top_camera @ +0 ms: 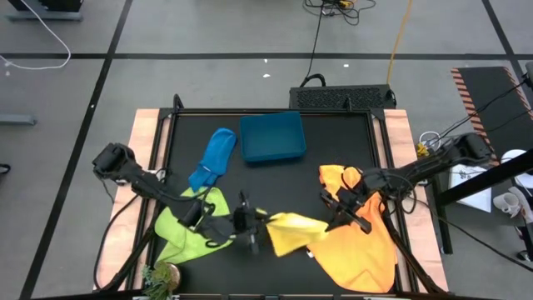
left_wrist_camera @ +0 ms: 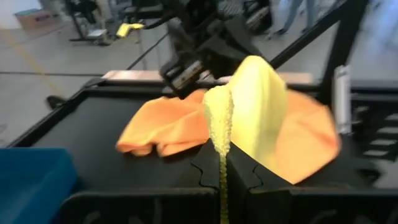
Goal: Fold microfiber towels
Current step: Fold the yellow microfiber cloth
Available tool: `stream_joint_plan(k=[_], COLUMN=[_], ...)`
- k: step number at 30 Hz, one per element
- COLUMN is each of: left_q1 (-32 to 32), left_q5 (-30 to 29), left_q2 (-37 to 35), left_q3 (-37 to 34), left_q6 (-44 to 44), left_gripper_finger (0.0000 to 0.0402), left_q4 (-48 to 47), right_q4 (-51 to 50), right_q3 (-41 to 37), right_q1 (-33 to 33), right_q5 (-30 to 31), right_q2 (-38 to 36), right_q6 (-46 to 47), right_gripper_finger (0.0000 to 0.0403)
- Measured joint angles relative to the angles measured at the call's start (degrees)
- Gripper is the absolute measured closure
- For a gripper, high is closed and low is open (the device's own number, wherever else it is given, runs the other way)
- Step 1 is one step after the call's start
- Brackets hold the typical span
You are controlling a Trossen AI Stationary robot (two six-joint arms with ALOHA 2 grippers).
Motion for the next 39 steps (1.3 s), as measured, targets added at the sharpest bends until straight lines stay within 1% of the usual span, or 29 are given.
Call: stream_joint_plan(k=[4, 7, 8, 12, 15, 18, 22, 25, 29, 33, 36, 39], left_q1=[-4.16, -7.25, -8.10, -10.93, -10.93, -8.81, -4.31, -0.86, 4.42, 9.42, 13.15, 16.08], left_q5=[0.00, -0.18, -1.20, -8.28, -10.35, -10.51, -10.27, -9.72, -7.47, -4.77, -1.39, -0.05], left_q2=[-0.01, 0.00, 0.01, 0.70, 1.00, 1.11, 1.69, 2.33, 2.24, 2.30, 2.24, 2.31], left_q3=[0.01, 0.02, 0.02, 0.13, 0.09, 0.09, -0.04, -0.46, -3.19, -6.28, -9.61, -13.23], left_q6=[2.50, 3.26, 3.21, 0.93, -3.00, -9.95, -19.31, -22.69, -22.21, -19.92, -17.95, -15.47], left_gripper_finger=[0.0401, 0.0401, 0.0401, 0.0401, 0.0401, 0.0401, 0.0400, 0.0401, 0.0400, 0.0400, 0.0399, 0.0399], left_q4=[8.45, 12.61, 13.59, 12.56, 7.56, -0.33, -13.49, -20.29, -20.12, -19.11, -15.89, -10.15], right_q4=[-3.55, -4.18, -4.33, -5.13, -10.81, -17.86, -23.85, -27.30, -29.81, -30.61, -31.21, -32.82], right_q3=[5.10, 8.10, 8.78, 9.47, 9.42, 9.37, 9.33, 9.33, 9.33, 9.31, 9.31, 9.30], right_q1=[3.58, 5.67, 6.29, 7.12, 6.67, 4.45, 0.83, -2.21, -6.43, -10.58, -13.21, -15.64], right_q5=[0.05, 0.38, 0.59, 2.11, 6.04, 10.99, 17.05, 22.29, 27.01, 28.88, 31.53, 34.87], right_q2=[0.04, 0.07, 0.07, 0.15, 0.18, 1.17, 4.12, 6.43, 9.38, 11.52, 11.72, 11.29], right_q6=[-0.24, -0.24, -0.23, 0.82, -0.17, -1.24, -1.34, -2.53, -4.71, -6.74, -8.03, -10.02], right_gripper_finger=[0.0402, 0.0402, 0.0402, 0.0395, 0.0393, 0.0397, 0.0400, 0.0401, 0.0401, 0.0402, 0.0402, 0.0402])
